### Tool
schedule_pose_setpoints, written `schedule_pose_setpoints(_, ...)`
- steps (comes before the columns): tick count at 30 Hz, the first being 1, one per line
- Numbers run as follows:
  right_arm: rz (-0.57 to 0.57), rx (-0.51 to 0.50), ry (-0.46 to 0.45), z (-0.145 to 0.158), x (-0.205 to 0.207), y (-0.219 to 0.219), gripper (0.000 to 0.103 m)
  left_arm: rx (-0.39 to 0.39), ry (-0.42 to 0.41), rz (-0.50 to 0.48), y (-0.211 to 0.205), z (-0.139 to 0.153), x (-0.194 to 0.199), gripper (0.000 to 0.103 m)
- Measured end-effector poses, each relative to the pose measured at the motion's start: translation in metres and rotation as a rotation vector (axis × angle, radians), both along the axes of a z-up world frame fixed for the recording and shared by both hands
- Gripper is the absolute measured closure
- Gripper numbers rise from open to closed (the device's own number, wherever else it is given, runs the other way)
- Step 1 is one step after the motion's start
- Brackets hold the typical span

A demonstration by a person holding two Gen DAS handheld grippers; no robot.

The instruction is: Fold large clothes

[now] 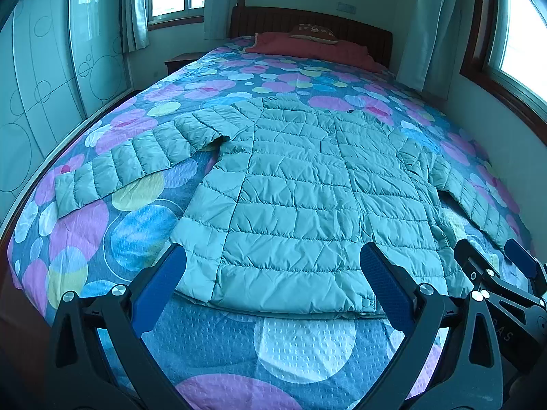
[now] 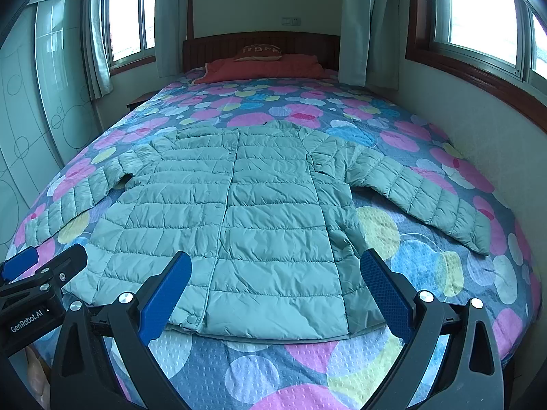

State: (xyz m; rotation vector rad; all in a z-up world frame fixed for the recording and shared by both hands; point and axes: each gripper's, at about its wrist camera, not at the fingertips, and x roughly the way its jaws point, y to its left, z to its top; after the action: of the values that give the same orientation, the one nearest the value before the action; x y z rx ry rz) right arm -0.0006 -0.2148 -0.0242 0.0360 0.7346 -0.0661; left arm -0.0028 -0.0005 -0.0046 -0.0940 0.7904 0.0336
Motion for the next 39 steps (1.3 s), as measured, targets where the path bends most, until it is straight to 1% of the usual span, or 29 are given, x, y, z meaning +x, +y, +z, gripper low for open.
schedule_pose_setpoints(12,0.001,-0.002,0.002,-0.0003,0.0002,0.0,0.005,0.001,0.002,0.0,-0.0004,-0.0003,0.0,0.002)
schedule_pose_setpoints(26,0.001,-0.003,0.003,-0.0013,0.0013,0.0057,0.005,0.002,0.011,-0.004,-0.0043,-0.0087,-0.0024,0.002)
schedule_pose_setpoints(27,0.001,-0.003,0.003,-0.0021,0.0003,-0.0001,0.005,0.001,0.012,-0.004,-0.0041,-0.0085,-0.002,0.002)
schedule_pose_setpoints(39,0.001,-0.003,0.005,-0.002,0.0003,0.0006,0.005,0.002,0.013,-0.003,-0.0043,-0.0086,-0.0014,0.002)
